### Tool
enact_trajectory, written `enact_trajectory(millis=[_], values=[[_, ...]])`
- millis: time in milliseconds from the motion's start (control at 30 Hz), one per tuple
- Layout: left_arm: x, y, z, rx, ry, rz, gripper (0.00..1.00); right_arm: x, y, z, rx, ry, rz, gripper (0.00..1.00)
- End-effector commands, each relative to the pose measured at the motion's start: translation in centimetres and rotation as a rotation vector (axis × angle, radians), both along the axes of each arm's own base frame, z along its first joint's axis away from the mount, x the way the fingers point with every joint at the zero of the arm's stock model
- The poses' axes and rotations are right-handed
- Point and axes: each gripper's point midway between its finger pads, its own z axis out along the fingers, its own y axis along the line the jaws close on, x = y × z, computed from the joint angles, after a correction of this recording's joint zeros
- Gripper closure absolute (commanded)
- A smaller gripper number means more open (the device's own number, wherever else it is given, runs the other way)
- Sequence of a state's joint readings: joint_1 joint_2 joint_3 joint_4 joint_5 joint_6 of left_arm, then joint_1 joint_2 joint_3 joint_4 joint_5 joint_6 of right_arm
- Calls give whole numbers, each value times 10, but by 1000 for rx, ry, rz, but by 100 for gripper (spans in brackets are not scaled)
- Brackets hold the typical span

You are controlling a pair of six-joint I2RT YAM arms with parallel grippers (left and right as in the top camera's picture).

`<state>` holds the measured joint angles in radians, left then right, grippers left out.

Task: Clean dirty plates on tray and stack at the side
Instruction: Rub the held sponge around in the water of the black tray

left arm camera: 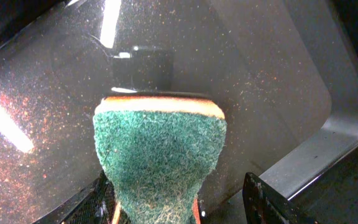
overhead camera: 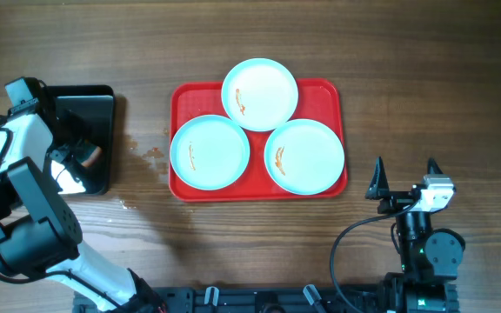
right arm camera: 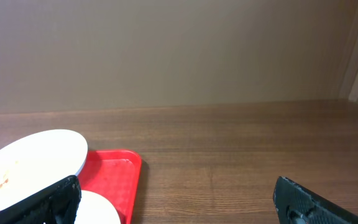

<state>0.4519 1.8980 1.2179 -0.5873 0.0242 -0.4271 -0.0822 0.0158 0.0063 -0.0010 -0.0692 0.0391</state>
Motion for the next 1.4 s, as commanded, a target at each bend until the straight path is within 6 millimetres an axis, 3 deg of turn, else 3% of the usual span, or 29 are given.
enact_trajectory(millis=[0, 267, 1167, 1367], values=[[-1, 3, -4, 9, 16, 5, 38, 0, -4, 0, -13, -3, -19, 0], [-9, 12, -5, 59, 56, 23, 39, 0, -4, 0, -13, -3, -19, 0], [-13, 10, -9, 62, 70, -3, 44, 0, -4, 0, -13, -3, -19, 0], [-16, 9, -20, 48, 98, -4, 41, 0, -4, 0, -13, -3, -19, 0]])
